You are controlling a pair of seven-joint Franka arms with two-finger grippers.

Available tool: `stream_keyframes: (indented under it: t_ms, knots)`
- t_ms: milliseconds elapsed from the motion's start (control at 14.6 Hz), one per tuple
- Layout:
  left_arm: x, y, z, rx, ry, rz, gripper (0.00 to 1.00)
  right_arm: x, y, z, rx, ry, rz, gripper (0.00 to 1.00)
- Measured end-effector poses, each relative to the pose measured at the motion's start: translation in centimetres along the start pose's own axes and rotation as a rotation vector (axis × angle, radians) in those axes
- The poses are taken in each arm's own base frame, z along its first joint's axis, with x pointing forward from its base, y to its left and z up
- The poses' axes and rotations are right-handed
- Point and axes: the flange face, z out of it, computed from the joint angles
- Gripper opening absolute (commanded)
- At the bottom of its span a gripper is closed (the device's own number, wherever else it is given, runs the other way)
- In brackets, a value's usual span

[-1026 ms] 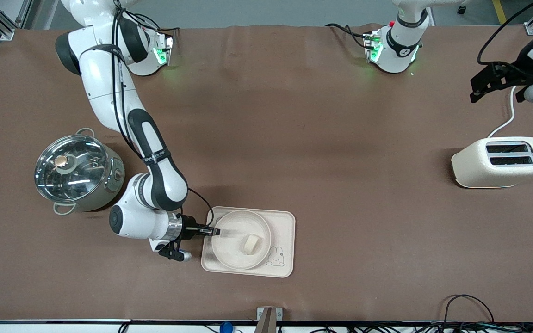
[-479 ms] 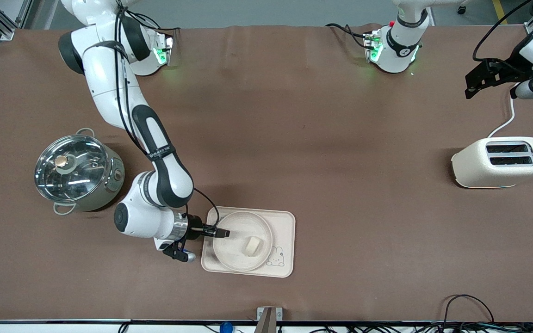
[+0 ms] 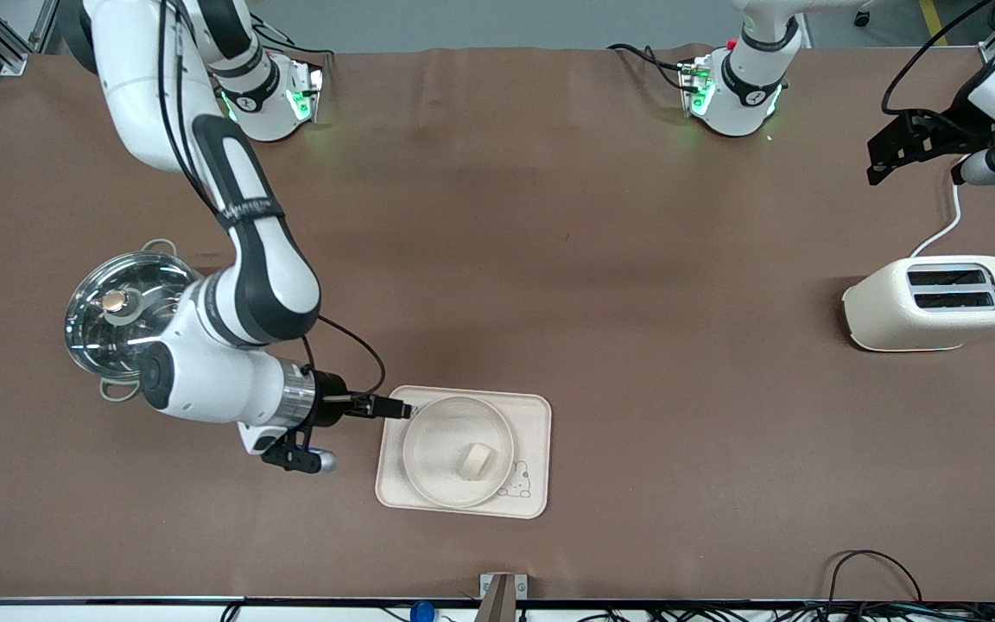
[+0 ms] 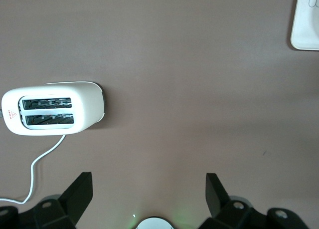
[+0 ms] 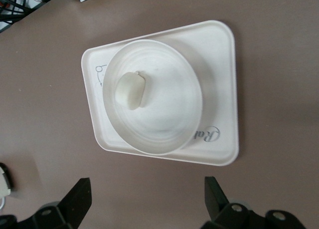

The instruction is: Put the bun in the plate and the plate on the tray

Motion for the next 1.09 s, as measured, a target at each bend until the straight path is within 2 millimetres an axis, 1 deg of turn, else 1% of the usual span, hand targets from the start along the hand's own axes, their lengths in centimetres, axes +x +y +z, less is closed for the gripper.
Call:
stream_keyframes:
  t_ms: [137, 342, 479, 547, 615, 684, 821, 889, 957, 1094]
  knots:
    - [0.0, 0.0, 0.0, 0.000, 0.000, -0.001, 1.00, -1.2, -0.6, -3.9, -0.128, 0.012, -0.036, 1.00]
    - [0.0, 0.0, 0.0, 0.000, 0.000, -0.001, 1.00, -4.1, -1.6, -12.0, -0.313, 0.081, -0.109, 1.00]
    - [0.0, 0.0, 0.0, 0.000, 0.000, -0.001, 1.00, -6.6, -1.4, -17.5, -0.367, 0.121, -0.121, 1.00]
    - [0.0, 0.0, 0.0, 0.000, 0.000, -0.001, 1.00, -7.7, -0.6, -20.2, -0.395, 0.135, -0.113, 1.00]
    - [0.0, 0.0, 0.0, 0.000, 0.000, -0.001, 1.00, -8.7, 0.7, -22.8, -0.417, 0.141, -0.093, 1.00]
    - [0.0, 0.0, 0.0, 0.000, 0.000, -0.001, 1.00, -9.3, 2.3, -25.3, -0.429, 0.142, -0.069, 1.00]
    - [0.0, 0.0, 0.0, 0.000, 0.000, 0.000, 1.00, -9.9, 6.6, -30.3, -0.437, 0.130, -0.048, 1.00]
    - [0.0, 0.1, 0.0, 0.000, 0.000, 0.001, 1.00, -10.5, 8.5, -32.5, -0.437, 0.122, -0.041, 1.00]
    - [0.0, 0.1, 0.0, 0.000, 0.000, 0.001, 1.00, -11.3, 10.0, -34.4, -0.437, 0.113, -0.027, 1.00]
    - [0.0, 0.1, 0.0, 0.000, 0.000, 0.002, 1.00, -13.9, 11.6, -38.3, -0.445, 0.109, -0.006, 1.00]
